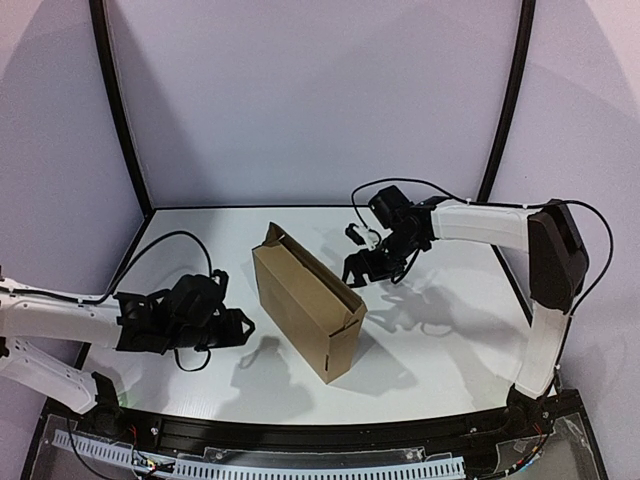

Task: Fold the paper box

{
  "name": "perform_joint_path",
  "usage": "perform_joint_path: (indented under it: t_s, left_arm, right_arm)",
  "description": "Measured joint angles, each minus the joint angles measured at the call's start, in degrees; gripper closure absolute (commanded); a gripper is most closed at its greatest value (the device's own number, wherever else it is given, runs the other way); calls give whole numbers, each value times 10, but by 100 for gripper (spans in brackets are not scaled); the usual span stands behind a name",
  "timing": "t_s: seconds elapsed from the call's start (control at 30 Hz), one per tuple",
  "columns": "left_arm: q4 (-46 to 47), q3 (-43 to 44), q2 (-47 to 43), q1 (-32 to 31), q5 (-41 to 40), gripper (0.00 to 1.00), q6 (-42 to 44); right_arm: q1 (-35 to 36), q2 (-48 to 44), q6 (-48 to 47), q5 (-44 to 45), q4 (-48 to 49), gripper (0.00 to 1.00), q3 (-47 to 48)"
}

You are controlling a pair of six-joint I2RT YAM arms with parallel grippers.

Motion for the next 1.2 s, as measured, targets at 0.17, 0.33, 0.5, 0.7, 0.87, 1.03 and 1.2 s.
perform_joint_path:
  t_s: [0.17, 0.33, 0.5, 0.7, 0.87, 1.03, 1.2]
  left_arm:
    - [75, 27, 77, 0, 63, 71, 53]
    - [83, 167, 232, 7, 75, 73, 99]
    - [67, 222, 276, 17, 59, 73, 116]
    - [74, 214, 271, 17, 50, 70, 117]
    - [85, 179, 239, 13, 45, 66, 114]
    - [39, 165, 153, 1, 7, 61, 95]
    - [13, 163, 86, 1, -39, 58, 63]
  right_arm:
    - [31, 12, 9, -29, 9, 9, -9]
    - [68, 16, 33, -49, 40, 9, -5]
    - [53, 16, 51, -20, 47, 9, -3]
    - [63, 11, 64, 44, 33, 3, 4]
    - [74, 4, 89, 105, 15, 2, 7]
    - [58, -36, 95, 149, -5, 2, 9]
    - [27, -68, 80, 199, -29, 2, 43]
